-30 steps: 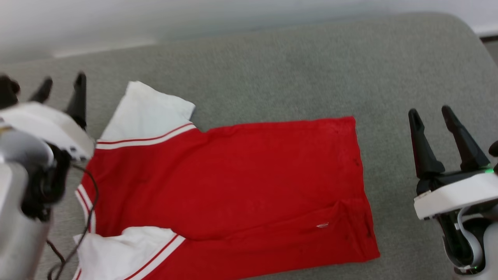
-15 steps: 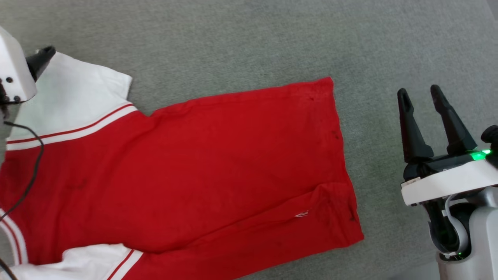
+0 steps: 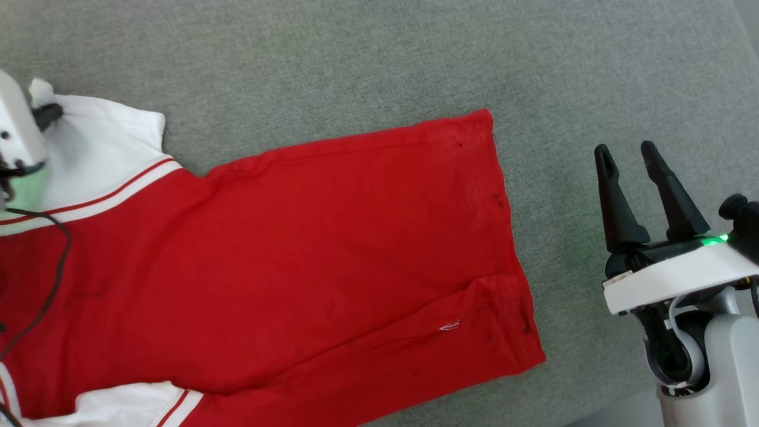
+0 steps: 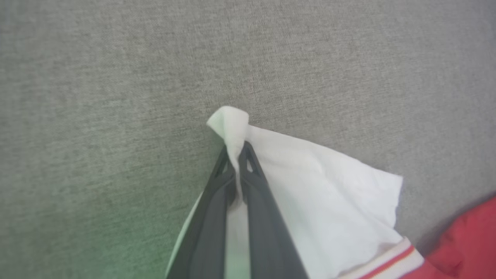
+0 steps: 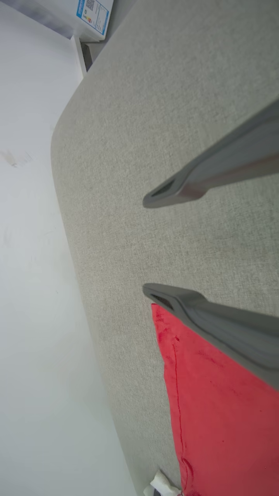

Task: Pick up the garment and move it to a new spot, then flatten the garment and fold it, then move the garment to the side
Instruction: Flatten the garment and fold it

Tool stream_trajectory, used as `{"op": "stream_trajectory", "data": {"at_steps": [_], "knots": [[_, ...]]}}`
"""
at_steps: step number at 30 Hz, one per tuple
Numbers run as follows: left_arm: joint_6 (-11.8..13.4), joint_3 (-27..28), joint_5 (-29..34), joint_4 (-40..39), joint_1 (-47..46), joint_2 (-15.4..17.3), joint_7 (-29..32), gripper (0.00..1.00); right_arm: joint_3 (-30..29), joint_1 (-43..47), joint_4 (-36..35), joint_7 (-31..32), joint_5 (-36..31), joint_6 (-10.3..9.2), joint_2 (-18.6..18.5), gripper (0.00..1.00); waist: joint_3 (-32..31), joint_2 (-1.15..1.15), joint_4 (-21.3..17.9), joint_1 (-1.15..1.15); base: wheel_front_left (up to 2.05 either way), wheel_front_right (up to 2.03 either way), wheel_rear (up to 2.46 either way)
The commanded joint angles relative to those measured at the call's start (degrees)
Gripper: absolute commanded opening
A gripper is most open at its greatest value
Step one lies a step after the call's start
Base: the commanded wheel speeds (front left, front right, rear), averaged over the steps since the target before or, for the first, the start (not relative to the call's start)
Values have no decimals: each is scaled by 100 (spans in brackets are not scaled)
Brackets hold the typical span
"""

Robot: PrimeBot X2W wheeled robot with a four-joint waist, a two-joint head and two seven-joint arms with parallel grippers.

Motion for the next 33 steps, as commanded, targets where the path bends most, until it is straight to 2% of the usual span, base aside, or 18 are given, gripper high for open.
{"op": "stream_trajectory", "data": {"at_steps": [1, 9, 12, 17, 21, 28, 29, 30, 31, 33], "knots": [[-29, -92, 24, 81, 216, -130, -57, 0, 46, -124, 43, 101, 123, -2, -68, 100, -81, 0, 55, -1, 0, 0, 0], [-85, -63, 348, 102, 10, -285, -918, 0, 42, -495, 642, 874, 681, -2, -387, 100, -378, 0, 366, -1, 0, 0, 0], [-139, -114, 439, 125, -98, -448, -1191, 0, 126, -807, 1129, 1241, 856, -2, -548, 100, -469, 0, 583, -1, 0, 0, 0], [-263, -232, 535, 29, -271, -755, -1493, 0, 487, -1456, 1991, 1982, 1160, -2, -848, 100, -499, 0, 954, -1, 0, 0, 0], [-347, -350, 605, -90, -372, -911, -1631, 0, 908, -1953, 2420, 2547, 1318, -2, -1076, 100, -449, 0, 1205, -1, 0, 0, 0], [-389, -460, 664, -193, -322, -1086, -1828, 0, 1566, -2351, 3136, 3603, 1534, -1, -1221, 100, -431, 0, 1452, -1, 0, 0, 0], [-401, -466, 659, -185, -297, -1110, -1855, 0, 1662, -2346, 3200, 3719, 1563, -1, -1222, 44, -442, 0, 1474, -1, 0, 0, 0], [-417, -474, 649, -171, -260, -1129, -1885, 0, 1723, -2357, 3259, 3821, 1593, -1, -1237, 7, -461, 0, 1493, -1, 0, 0, 0], [-430, -474, 636, -159, -228, -1129, -1909, 0, 1768, -2347, 3296, 3905, 1650, 0, -1232, 0, -478, 0, 1501, -1, 0, 0, 0], [-444, -477, 618, -125, -176, -1130, -1950, 0, 1797, -2389, 3297, 3934, 1693, 0, -1279, 0, -537, 0, 1520, -1, 0, 0, 0]]}}
